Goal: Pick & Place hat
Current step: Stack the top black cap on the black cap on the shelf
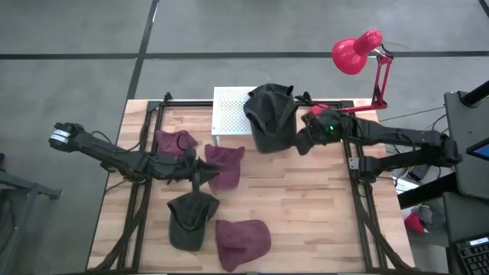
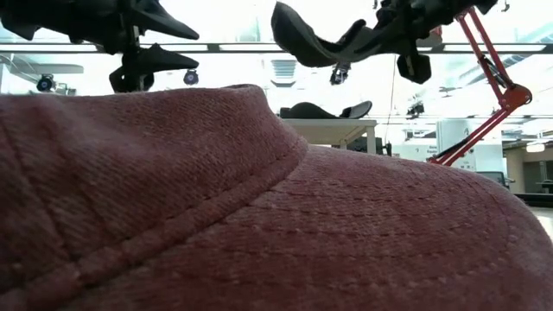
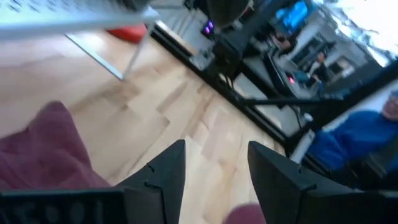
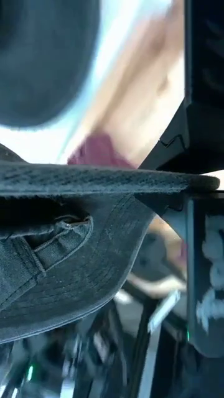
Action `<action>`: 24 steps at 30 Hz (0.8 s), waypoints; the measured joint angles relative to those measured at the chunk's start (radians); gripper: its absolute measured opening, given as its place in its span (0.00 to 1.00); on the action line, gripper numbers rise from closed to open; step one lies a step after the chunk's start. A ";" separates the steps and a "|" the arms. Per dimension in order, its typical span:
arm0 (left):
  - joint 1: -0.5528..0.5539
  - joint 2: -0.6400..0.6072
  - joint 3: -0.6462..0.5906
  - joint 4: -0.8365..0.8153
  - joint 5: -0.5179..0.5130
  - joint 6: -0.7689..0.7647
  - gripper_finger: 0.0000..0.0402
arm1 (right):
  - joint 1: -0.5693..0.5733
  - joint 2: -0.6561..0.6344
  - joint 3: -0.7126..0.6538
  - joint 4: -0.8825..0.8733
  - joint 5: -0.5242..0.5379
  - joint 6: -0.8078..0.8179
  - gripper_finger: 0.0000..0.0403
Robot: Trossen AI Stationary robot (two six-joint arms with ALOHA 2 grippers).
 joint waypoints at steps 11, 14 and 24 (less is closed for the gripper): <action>0.000 0.000 0.011 0.027 -0.095 0.004 0.42 | -0.140 0.174 0.334 -0.336 -0.064 -0.232 0.03; 0.000 0.000 0.012 0.027 -0.101 0.004 0.42 | -0.184 0.225 0.412 -0.391 -0.106 -0.270 0.03; 0.000 0.000 0.013 0.027 -0.102 0.002 0.42 | -0.363 0.371 0.529 -0.503 -0.288 -0.374 0.03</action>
